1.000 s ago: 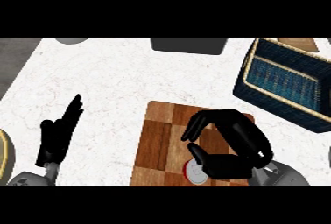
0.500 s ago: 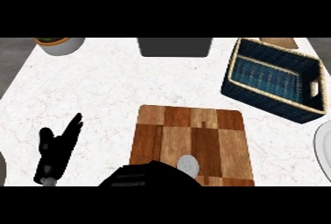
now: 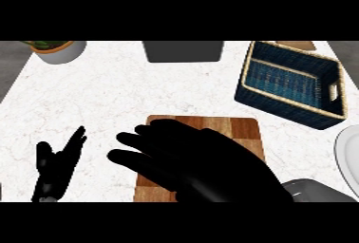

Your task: Pick the can from the cutting board and place it in the basket

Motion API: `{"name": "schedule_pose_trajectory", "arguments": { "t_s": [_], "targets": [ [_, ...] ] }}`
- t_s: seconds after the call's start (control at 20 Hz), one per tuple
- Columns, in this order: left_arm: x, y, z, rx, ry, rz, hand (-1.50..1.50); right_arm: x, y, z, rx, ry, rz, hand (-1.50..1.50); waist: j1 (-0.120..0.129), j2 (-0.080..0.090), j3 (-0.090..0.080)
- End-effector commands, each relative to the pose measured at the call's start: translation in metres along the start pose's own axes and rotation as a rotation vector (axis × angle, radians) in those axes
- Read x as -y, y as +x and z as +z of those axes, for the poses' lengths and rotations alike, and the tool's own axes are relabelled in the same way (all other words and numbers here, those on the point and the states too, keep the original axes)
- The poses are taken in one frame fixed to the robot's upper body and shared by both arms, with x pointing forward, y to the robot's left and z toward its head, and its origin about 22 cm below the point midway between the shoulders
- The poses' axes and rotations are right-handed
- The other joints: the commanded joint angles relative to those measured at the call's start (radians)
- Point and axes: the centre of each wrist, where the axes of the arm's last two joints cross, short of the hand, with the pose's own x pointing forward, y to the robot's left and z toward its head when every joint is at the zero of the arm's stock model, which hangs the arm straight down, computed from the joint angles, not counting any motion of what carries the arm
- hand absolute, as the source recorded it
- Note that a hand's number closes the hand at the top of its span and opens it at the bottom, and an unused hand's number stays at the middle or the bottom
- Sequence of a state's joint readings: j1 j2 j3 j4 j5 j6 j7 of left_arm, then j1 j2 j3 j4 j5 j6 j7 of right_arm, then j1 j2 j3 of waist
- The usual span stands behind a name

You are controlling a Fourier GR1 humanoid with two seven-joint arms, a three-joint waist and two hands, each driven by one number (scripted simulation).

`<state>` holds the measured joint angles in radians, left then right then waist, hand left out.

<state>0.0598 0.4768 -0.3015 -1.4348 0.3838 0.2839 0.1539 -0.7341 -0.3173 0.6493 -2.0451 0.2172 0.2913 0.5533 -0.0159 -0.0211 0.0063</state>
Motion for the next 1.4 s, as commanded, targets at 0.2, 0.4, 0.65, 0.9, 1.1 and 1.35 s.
{"name": "schedule_pose_trajectory", "arguments": {
  "t_s": [0.2, 0.4, 0.65, 0.9, 1.1, 1.35],
  "targets": [
    [-0.002, -0.025, 0.002, -0.112, 0.001, 0.007, 0.0, 0.083, 0.014, 0.008, -0.11, 0.243, 0.226, -1.5, -0.006, 0.015, -0.012],
    [-0.005, -0.033, 0.018, -0.123, -0.022, 0.024, 0.0, 0.106, 0.016, 0.006, -0.172, 0.385, 0.287, -1.5, 0.012, 0.007, -0.011],
    [-0.009, -0.025, 0.008, -0.133, -0.013, -0.005, 0.0, 0.129, 0.01, 0.012, -0.216, 0.461, 0.303, -1.5, 0.008, 0.016, -0.008],
    [-0.008, -0.026, 0.011, -0.119, -0.007, 0.012, 0.0, 0.125, 0.009, 0.017, -0.199, 0.499, 0.275, -1.5, 0.013, 0.017, -0.007],
    [0.0, -0.018, 0.007, -0.119, -0.005, 0.008, 0.0, 0.112, 0.021, 0.015, -0.198, 0.488, 0.237, -1.5, 0.012, 0.015, -0.007],
    [0.0, -0.044, 0.01, -0.106, -0.016, 0.005, 0.0, 0.088, 0.008, 0.017, -0.19, 0.479, 0.198, -1.5, 0.015, 0.021, -0.007]
  ]
}}
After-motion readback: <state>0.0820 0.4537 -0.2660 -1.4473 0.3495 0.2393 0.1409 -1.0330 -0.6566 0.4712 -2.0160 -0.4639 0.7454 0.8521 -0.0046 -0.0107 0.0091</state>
